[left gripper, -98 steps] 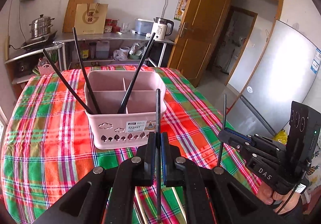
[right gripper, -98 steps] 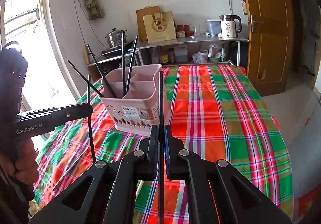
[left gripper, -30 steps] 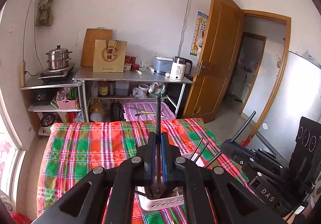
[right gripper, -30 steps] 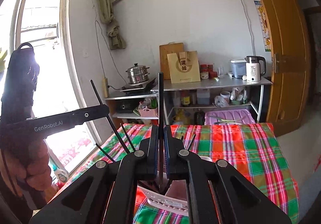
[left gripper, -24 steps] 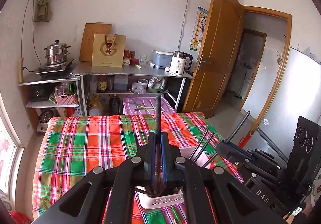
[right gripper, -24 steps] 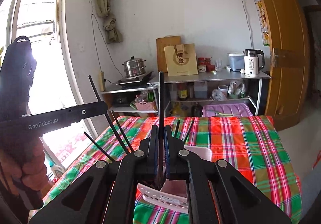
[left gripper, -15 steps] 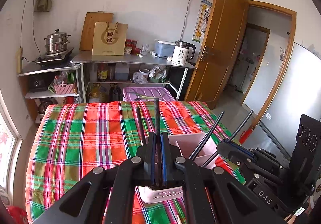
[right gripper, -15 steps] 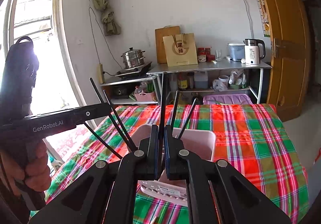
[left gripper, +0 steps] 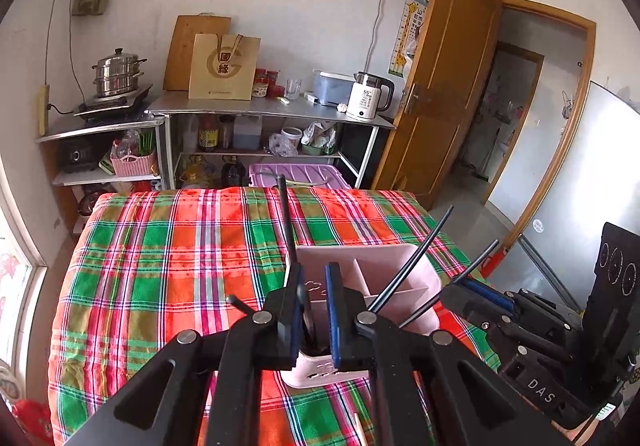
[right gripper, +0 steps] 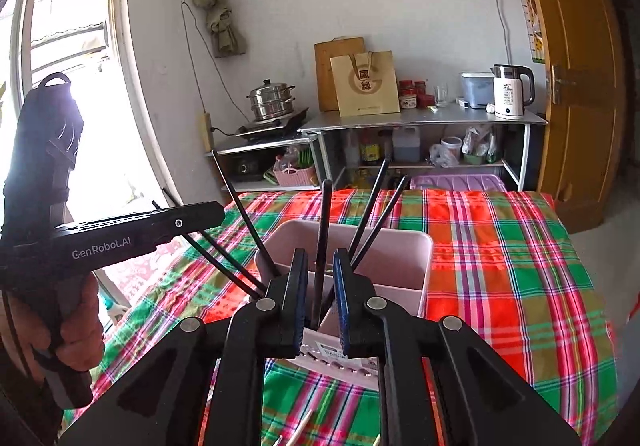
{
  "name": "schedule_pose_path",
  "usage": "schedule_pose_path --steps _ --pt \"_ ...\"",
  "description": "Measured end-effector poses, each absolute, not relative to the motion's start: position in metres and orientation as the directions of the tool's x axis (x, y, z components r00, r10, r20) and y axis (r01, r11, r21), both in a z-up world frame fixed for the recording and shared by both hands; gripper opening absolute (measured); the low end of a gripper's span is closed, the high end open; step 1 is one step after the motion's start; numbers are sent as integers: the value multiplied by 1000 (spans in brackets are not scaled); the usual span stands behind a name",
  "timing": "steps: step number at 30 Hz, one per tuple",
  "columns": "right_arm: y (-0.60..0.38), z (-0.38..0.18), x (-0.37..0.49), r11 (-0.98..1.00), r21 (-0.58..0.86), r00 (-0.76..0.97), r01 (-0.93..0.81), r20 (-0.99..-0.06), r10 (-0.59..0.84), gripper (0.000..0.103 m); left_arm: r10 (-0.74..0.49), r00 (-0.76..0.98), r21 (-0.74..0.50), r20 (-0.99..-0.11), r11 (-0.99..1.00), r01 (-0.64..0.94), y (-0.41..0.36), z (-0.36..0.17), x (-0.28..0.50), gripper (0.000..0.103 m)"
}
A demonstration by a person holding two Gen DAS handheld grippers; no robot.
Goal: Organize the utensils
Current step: 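Lower both chopsticks into the basket and open both tools, then move both tools back down to the wooden chopsticks on the cloth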
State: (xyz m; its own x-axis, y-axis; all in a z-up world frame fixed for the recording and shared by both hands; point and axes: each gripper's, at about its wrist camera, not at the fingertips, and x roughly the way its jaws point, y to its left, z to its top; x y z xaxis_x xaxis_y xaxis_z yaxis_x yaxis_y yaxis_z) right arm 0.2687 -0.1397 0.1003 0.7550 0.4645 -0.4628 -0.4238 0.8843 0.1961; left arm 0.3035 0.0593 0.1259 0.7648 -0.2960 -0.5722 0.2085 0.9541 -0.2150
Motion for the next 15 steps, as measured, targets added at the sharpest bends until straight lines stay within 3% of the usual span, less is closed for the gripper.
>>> schedule_pose_path --steps 15 --pt "-176 109 192 882 223 779 -416 -413 472 14 -306 821 -190 -482 951 243 63 144 200 17"
